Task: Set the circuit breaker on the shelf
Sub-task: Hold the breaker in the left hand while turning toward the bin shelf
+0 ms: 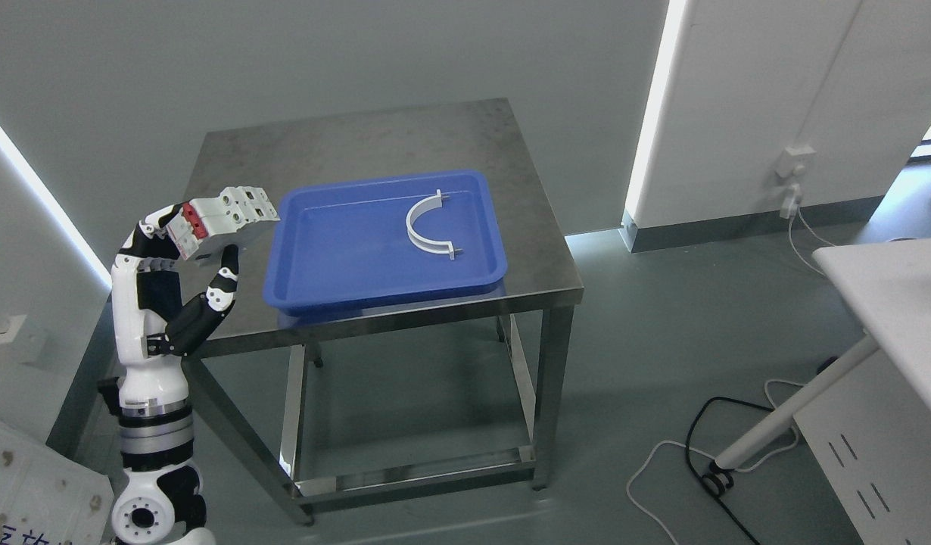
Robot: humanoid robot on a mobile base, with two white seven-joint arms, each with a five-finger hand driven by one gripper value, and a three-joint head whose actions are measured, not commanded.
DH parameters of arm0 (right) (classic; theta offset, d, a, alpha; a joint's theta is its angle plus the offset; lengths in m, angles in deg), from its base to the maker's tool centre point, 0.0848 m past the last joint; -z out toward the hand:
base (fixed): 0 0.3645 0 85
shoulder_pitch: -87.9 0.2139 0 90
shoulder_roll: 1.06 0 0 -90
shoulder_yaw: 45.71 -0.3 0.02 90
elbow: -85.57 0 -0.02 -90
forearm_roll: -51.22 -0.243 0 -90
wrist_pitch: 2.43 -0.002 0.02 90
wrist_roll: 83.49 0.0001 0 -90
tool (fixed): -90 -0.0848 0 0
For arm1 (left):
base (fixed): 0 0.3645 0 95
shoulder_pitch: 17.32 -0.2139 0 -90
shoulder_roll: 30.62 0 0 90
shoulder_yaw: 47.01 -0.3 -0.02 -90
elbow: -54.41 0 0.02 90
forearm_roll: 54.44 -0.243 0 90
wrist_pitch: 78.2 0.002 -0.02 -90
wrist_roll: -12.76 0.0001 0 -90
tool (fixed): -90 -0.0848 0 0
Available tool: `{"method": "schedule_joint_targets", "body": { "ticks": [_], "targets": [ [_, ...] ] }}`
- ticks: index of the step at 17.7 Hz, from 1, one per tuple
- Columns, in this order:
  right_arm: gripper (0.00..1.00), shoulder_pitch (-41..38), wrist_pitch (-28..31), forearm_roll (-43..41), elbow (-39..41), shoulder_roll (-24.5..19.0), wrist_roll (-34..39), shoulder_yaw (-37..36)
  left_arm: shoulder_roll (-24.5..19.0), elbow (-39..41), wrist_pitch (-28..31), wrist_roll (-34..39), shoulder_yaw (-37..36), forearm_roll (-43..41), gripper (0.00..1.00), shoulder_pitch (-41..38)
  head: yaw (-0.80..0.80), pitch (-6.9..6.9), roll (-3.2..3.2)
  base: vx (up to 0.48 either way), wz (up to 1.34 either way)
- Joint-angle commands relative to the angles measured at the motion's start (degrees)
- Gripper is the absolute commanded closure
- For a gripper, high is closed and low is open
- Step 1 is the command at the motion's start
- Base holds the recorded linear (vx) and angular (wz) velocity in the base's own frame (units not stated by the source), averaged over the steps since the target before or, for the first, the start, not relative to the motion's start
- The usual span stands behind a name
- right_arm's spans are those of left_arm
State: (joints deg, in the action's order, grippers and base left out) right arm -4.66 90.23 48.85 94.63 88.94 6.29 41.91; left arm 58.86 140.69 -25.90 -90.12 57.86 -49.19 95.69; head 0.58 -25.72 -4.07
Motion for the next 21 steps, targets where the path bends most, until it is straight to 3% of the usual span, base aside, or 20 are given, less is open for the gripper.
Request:
{"method": "schedule_joint_targets", "body": {
  "ticks": [1,21],
  "targets": [
    [0.0,0.01,0.07,0.0,-0.01,1.0,0.05,0.0,-0.47,6.27,0.0,-0.04,1.39,0.37,0.98,-1.74,0.0,0.0,0.0,-0.328,-0.03],
    [0.0,0.01,0.07,0.0,-0.01,1.0,0.05,0.0,-0.47,6.18,0.53,0.4,-3.71,1.25,0.98,-3.85,0.0,0.0,0.0,-0.379,0.13]
  ]
}}
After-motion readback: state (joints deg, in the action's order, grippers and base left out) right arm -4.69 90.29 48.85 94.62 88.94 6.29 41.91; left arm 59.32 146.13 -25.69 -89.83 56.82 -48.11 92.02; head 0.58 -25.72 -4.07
